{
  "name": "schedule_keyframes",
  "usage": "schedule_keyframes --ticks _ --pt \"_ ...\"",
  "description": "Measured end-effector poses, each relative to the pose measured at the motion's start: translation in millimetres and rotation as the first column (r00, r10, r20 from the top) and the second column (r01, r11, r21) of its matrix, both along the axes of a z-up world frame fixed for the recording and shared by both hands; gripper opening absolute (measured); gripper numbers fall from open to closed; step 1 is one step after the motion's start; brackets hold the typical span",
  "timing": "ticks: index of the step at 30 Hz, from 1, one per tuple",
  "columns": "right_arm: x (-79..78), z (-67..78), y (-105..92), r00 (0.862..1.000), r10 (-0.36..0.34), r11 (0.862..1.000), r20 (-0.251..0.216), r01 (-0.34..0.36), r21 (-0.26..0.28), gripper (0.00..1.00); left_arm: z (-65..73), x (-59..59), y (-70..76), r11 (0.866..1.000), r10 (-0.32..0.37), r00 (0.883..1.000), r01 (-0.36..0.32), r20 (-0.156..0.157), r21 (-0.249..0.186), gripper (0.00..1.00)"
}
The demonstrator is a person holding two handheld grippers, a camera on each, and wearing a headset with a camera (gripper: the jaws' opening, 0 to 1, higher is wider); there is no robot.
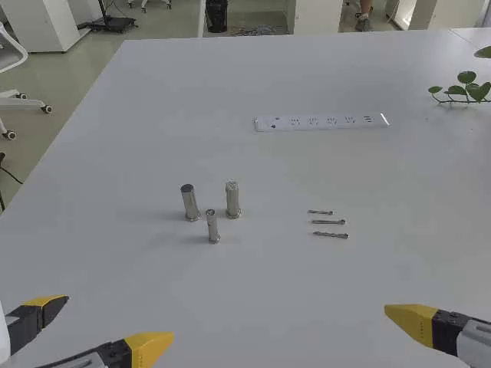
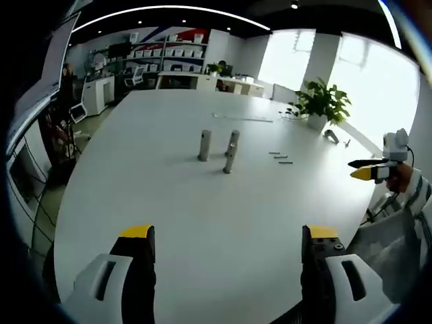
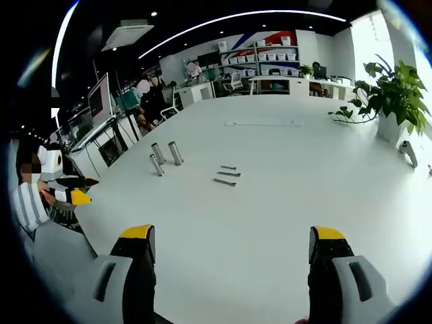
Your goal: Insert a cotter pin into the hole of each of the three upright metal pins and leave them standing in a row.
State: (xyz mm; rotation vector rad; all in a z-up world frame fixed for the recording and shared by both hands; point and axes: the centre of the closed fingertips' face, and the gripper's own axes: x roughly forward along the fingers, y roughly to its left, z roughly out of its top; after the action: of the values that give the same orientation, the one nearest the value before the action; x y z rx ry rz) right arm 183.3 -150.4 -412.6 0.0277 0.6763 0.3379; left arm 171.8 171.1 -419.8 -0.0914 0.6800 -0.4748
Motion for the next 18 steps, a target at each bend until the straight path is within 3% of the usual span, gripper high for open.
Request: schedule_keyframes --ticks 18 --pt "3.3 -1.5 7.4 0.999 0.051 0.999 0.004 -0.051 0.011 0.92 12.8 -6.5 4.3 0.999 0.048 0.998 -0.049 0.028 0.015 0.88"
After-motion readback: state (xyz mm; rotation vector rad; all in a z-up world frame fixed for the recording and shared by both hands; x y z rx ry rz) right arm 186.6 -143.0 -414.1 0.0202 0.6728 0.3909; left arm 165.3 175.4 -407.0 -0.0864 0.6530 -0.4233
